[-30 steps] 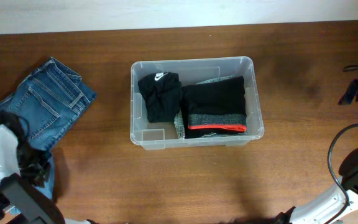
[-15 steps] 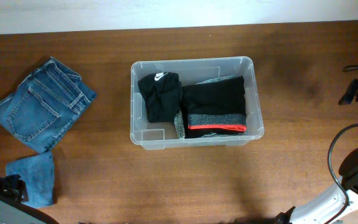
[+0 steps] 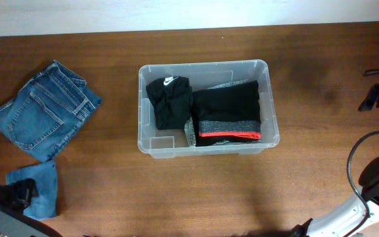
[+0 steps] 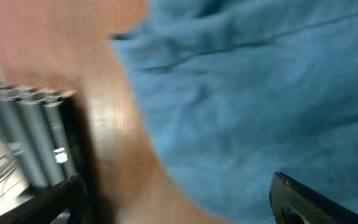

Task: Pack container
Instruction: 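Lower the left gripper and grasp the small blue denim item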

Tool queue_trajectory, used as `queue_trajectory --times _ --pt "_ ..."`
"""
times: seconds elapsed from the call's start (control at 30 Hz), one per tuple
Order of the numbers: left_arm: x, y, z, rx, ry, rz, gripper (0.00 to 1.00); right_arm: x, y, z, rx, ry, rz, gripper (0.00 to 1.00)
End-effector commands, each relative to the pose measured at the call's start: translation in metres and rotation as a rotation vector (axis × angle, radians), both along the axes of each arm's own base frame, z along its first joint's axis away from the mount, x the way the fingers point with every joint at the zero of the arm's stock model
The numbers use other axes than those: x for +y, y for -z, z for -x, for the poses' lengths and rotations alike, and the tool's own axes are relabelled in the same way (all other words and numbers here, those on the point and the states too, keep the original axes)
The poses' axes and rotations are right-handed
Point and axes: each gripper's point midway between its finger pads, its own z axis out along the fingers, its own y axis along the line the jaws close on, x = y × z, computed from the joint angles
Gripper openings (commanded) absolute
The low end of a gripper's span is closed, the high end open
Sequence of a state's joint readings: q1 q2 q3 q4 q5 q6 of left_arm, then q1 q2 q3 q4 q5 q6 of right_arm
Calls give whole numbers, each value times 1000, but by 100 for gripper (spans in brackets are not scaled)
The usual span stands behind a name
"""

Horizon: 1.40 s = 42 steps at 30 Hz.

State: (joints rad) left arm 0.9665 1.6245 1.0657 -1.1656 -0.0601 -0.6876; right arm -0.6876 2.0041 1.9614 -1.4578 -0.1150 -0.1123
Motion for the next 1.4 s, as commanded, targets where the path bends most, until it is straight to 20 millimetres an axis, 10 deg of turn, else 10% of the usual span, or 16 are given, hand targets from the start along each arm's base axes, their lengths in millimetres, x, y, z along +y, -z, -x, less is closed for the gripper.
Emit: queue_trajectory --times 0.0,0.63,1.37 --pt "-11 11 -7 -74 35 34 94 1 -2 0 -8 1 0 98" --pt "-14 58 -2 -101 39 -31 89 1 -2 0 -8 1 0 98" --pt "-13 59 2 -80 42 -39 1 1 -2 0 -8 1 0 98"
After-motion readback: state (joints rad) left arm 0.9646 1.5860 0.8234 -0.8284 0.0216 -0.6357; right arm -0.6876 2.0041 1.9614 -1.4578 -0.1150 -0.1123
